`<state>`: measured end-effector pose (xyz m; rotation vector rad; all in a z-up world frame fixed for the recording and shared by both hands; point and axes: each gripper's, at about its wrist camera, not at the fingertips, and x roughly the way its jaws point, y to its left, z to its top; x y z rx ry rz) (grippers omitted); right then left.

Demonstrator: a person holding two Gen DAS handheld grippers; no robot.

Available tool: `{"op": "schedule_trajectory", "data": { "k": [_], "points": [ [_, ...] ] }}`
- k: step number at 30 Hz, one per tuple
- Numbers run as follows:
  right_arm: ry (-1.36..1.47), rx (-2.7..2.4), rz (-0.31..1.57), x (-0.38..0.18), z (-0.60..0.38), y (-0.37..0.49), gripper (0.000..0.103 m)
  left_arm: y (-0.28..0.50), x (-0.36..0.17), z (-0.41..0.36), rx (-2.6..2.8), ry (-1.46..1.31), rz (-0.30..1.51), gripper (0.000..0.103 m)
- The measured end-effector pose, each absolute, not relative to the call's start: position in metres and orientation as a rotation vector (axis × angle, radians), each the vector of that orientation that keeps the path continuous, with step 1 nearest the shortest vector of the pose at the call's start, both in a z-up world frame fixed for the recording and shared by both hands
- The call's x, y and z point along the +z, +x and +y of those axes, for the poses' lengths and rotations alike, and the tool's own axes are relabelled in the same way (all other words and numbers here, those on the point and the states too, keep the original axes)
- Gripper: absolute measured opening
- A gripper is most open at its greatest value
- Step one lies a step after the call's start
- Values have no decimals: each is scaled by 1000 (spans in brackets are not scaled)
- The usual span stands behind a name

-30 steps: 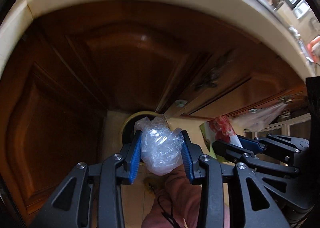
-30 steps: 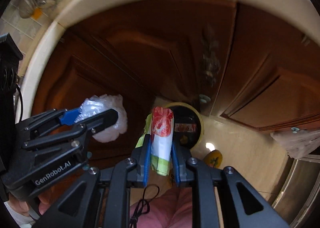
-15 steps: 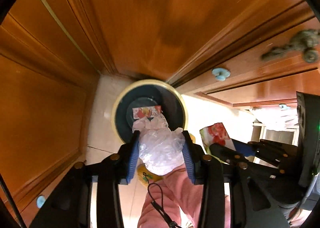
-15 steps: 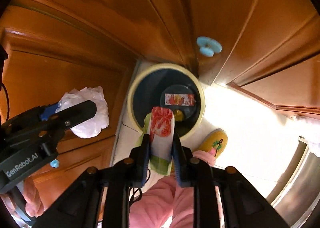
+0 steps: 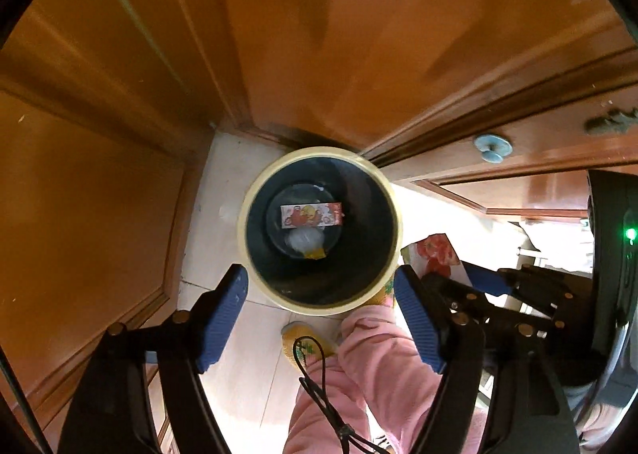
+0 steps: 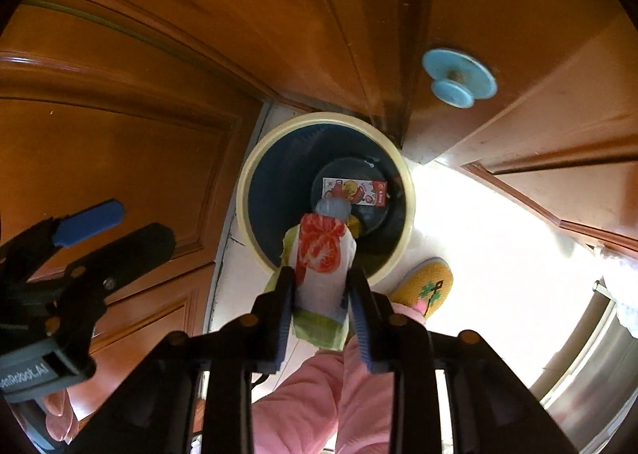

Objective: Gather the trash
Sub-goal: 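Open both grippers to drop the bag and pouch into the bin, then raise both grippers back toward the remaining counter trash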

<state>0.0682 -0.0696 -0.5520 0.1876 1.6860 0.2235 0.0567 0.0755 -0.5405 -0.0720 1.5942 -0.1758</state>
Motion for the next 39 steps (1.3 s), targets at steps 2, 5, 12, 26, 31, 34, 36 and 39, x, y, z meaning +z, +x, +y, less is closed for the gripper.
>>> {"op": "schedule_trajectory", "data": {
  "k": [2, 5, 12, 26, 31, 34, 36, 39],
  "points": [
    [187, 227, 1692, -554, -66, 72, 33, 55, -538, 83, -152, -74, 1590, 74],
    [199, 240, 1698, -556, -63, 74, 40, 53, -537, 94, -114, -89, 1591, 74],
    [209, 247, 1696, -550, -57, 75, 49, 53, -533, 110, -61, -121, 1599, 75],
    [196, 254, 1586, -414, -62, 55, 49, 36, -412, 109, -103, -158, 1529, 75],
    [203, 259, 1472, -328, -63, 44, 49, 30, -336, 101, -141, -150, 1443, 75],
    [214, 256, 1383, -281, -64, 39, 49, 31, -296, 94, -169, -128, 1373, 75],
    [211, 250, 1331, -255, -64, 38, 49, 30, -269, 89, -190, -101, 1316, 75],
    [193, 234, 1250, -222, -66, 35, 49, 30, -228, 80, -219, -50, 1227, 75]
  ]
}}
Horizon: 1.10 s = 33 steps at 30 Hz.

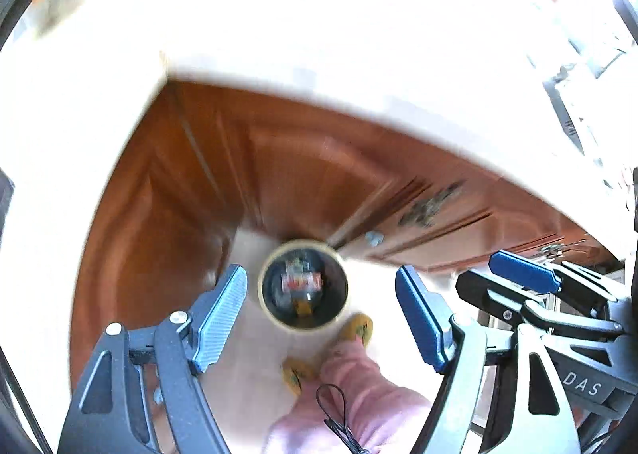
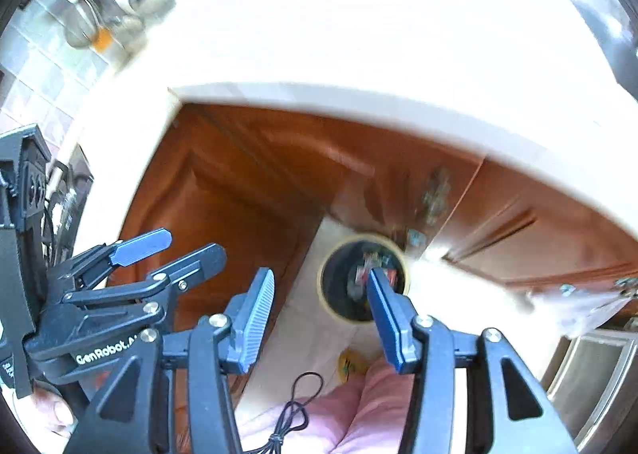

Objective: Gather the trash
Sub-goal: 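Raise both grippers back toward the remaining counter trash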

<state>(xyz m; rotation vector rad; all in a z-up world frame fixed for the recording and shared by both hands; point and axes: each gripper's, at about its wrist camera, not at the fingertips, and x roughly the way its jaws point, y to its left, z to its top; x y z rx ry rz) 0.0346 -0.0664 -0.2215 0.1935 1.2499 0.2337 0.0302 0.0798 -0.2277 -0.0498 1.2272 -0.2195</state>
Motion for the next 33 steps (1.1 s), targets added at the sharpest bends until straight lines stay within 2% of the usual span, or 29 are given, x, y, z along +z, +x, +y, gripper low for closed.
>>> {"op": "schedule_trajectory", "data": {
  "k": [6, 19, 25, 33],
  "points": [
    [178, 192, 1099, -156, -76, 33, 49, 37, -153, 67, -270, -14, 1053, 76],
    [168, 137, 858, -55, -90, 50, 49, 64, -52, 50, -291, -9, 819, 80],
    [152, 125, 817, -35, -96, 65, 49, 78, -28, 42, -291, 15, 756, 83],
    [185, 134, 805, -32, -123, 108, 49, 123, -25, 21, -256, 38, 735, 83]
  ]
}}
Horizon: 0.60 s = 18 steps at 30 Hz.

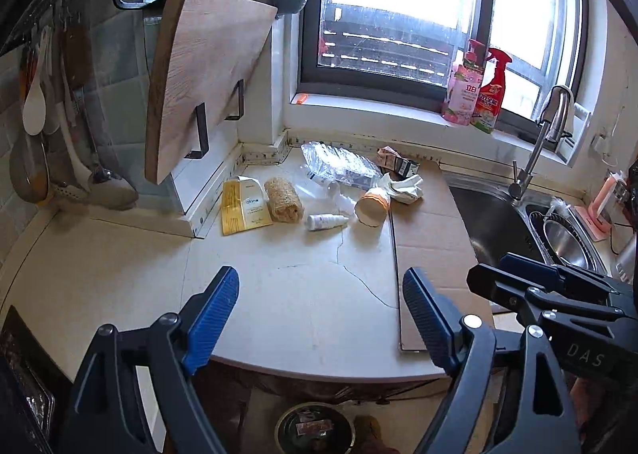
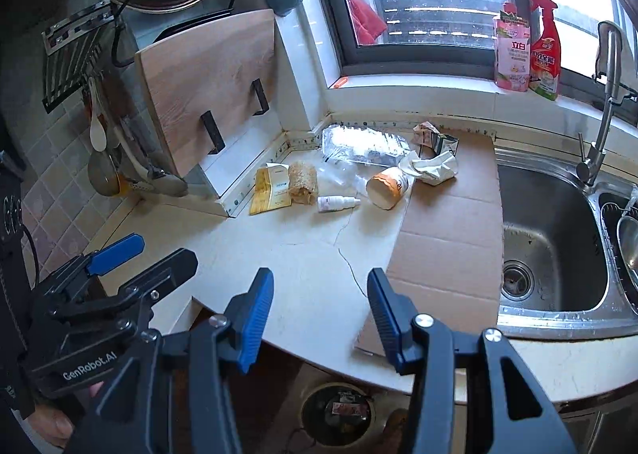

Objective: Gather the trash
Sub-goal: 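Raise both grippers back toward the remaining counter trash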

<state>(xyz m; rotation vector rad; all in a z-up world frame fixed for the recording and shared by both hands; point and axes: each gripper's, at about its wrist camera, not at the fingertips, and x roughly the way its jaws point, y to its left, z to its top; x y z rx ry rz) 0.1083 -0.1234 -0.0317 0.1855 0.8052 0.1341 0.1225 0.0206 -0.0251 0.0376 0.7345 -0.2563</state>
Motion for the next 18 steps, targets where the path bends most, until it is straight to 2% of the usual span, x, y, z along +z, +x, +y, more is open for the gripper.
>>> {"op": "schedule_trajectory", "data": {
  "k": [11, 16, 18],
  "points": [
    [277, 177, 890, -49, -192, 225, 49, 245, -58, -32, -242, 73, 837, 83],
    [367, 158, 981, -76, -224, 286, 49, 301, -93, -58, -277, 187, 898, 83],
    [413, 162, 1027, -92, -232, 308, 49, 318, -105, -63, -288, 230, 919, 79]
  ]
}}
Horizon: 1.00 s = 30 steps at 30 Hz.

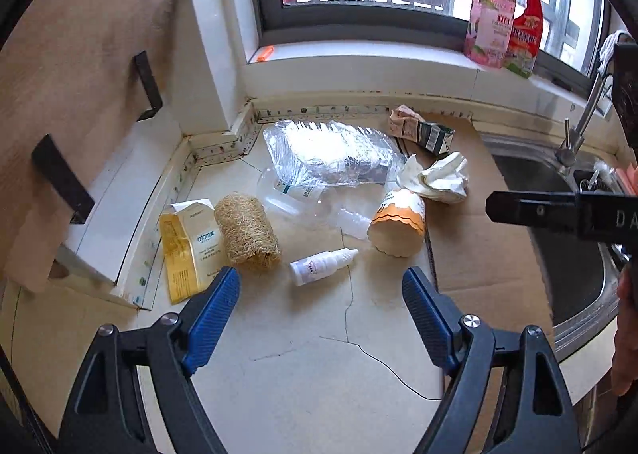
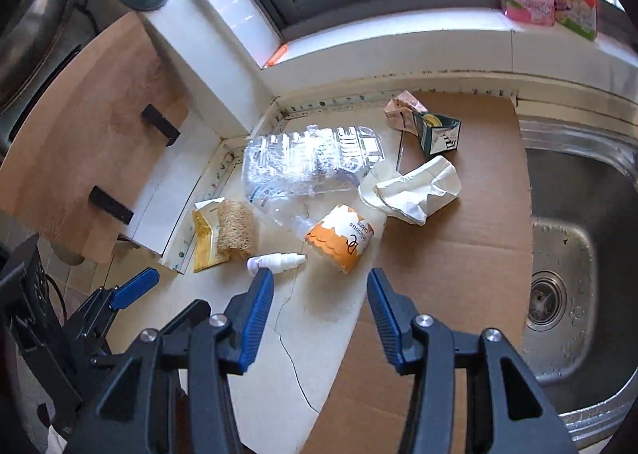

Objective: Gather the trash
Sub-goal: 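Raise both grippers back toward the remaining counter trash, then grasp the cake cup with the right gripper while the left grasps the eye-drop bottle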

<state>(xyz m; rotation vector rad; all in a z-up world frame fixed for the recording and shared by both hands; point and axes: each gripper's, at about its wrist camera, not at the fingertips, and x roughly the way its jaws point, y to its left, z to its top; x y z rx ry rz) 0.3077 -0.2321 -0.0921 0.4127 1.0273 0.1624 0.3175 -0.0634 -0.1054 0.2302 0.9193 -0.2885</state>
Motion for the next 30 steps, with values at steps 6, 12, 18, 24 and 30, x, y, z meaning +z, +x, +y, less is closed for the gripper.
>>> {"op": "schedule_trajectory", "data": {
  "k": [6, 12, 18, 24, 30],
  "points": [
    [546, 149, 1166, -143, -243, 362, 49, 363, -141, -73, -368, 308, 1034, 54],
    [646, 128, 1275, -180, -241, 391, 49, 391, -169, -81, -414, 367, 1122, 51],
    [716, 139, 1300, -195, -237, 407, 54, 399, -178, -87, -452, 407, 1145, 50],
    [674, 170, 1312, -198, -228, 415, 53, 403, -187, -90, -486, 434, 1186, 50],
    [708, 183, 1292, -193, -238, 405, 51, 408, -193, -90, -506, 482, 1219, 49]
  ]
}}
